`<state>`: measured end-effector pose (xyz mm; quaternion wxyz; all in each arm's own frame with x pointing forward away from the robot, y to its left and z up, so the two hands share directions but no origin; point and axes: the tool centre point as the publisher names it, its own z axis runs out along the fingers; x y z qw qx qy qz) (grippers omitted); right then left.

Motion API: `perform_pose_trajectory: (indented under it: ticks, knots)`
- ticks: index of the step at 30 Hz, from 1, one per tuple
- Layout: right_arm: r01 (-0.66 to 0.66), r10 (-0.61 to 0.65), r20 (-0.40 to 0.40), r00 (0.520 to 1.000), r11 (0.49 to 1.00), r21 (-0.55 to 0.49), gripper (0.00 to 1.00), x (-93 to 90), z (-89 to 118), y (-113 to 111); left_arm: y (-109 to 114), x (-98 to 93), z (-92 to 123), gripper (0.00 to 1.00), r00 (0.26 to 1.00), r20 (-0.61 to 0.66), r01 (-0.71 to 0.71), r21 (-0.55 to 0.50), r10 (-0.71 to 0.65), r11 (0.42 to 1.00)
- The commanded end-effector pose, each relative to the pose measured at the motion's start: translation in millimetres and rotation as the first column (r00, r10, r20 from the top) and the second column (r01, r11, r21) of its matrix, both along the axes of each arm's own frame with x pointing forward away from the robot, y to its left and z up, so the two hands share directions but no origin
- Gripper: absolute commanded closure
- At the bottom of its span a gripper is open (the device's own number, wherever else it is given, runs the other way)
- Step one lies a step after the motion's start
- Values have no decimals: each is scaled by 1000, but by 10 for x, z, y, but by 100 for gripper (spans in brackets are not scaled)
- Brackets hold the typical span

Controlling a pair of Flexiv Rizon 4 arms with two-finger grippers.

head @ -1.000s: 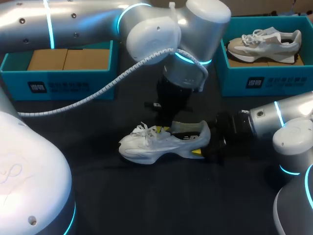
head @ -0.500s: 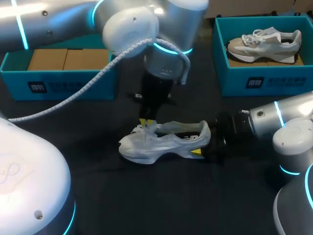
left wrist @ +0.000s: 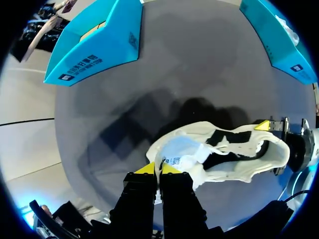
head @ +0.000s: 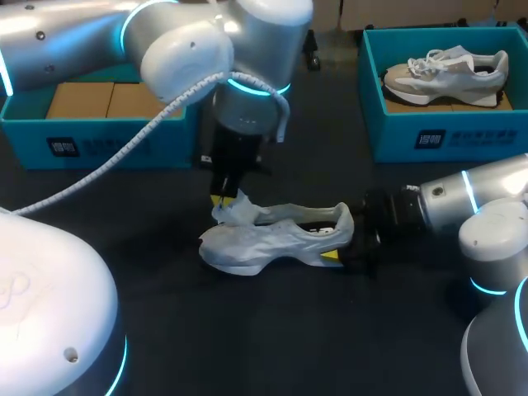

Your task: Take the shoe out of the shoebox, open the shoe tongue, remove and reinsert the insole, then place the shoe into the shoebox

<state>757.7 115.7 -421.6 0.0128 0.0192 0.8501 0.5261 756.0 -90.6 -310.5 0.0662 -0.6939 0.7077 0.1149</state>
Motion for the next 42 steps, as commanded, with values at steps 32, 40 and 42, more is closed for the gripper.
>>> perform_pose_trajectory:
  ticks: [32,40,42]
  knots:
    - [1,-1,-1,1000,1000,-6,100,2,-24,21,323,-121,-702,0,1000,17,-25,44,25,999]
    - [1,-1,-1,1000,1000,-6,100,2,-24,21,315,-155,-511,0,999,23,28,-7,-28,1000]
    - [1,-1,-1,1000,1000,-6,100,2,-24,21,312,-158,-463,0,999,19,52,-23,-51,998]
